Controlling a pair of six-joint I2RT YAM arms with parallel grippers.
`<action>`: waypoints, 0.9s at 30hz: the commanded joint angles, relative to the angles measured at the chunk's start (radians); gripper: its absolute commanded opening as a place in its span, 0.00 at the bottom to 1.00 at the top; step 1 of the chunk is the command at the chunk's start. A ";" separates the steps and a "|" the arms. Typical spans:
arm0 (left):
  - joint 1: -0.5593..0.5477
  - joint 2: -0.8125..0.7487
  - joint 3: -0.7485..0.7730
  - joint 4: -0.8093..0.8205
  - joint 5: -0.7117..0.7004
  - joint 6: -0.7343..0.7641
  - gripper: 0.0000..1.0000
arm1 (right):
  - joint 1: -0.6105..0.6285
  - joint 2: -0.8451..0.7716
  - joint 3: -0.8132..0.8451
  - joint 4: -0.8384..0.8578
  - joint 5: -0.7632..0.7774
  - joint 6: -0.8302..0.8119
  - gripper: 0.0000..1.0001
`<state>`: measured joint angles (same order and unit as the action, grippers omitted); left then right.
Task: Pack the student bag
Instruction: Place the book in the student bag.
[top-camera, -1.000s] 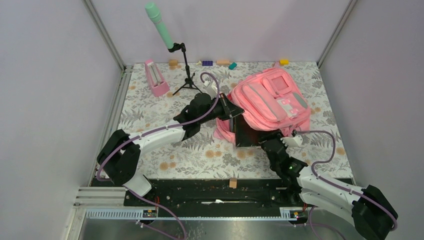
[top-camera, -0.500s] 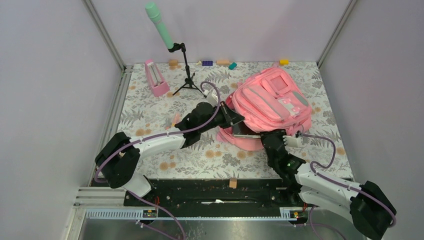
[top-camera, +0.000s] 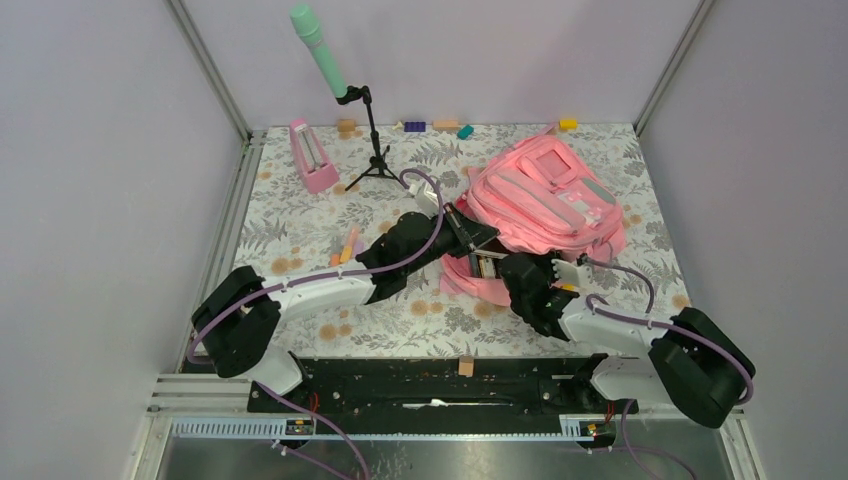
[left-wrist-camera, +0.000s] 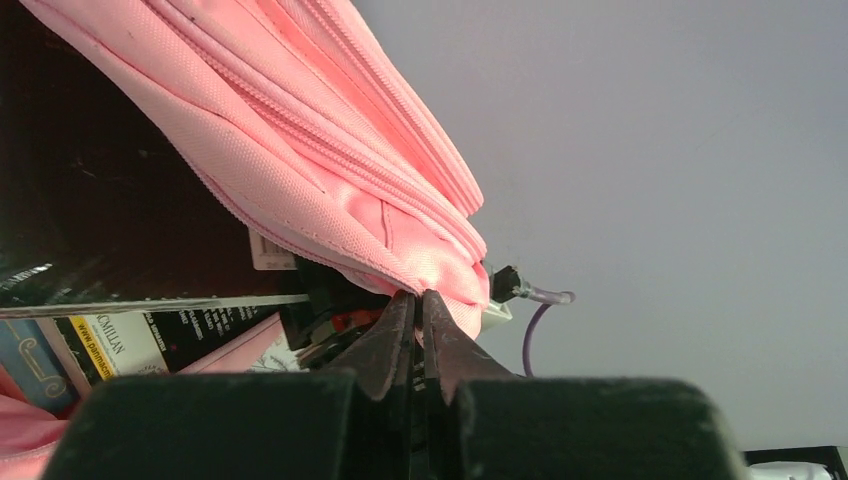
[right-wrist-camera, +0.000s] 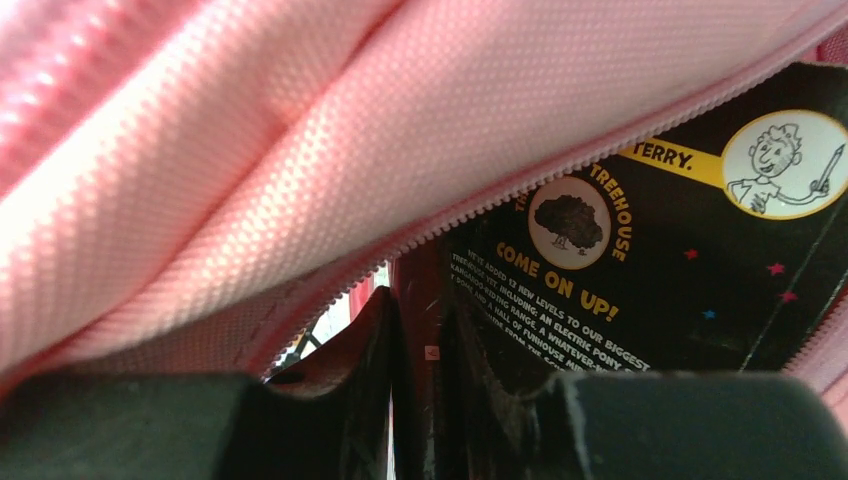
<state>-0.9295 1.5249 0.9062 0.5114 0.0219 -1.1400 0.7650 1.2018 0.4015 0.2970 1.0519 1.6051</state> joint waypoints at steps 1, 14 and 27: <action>-0.050 -0.059 0.017 0.136 0.070 -0.042 0.00 | -0.009 0.073 0.007 -0.184 0.042 -0.062 0.22; -0.011 0.007 0.003 0.141 0.039 -0.050 0.00 | -0.008 -0.087 -0.088 -0.197 -0.138 -0.293 0.87; 0.038 0.049 0.014 0.129 0.041 -0.039 0.00 | -0.008 -0.411 -0.202 -0.280 -0.327 -0.524 0.92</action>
<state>-0.9054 1.5711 0.9062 0.5781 0.0296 -1.1831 0.7593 0.8936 0.2588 0.1310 0.8177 1.2133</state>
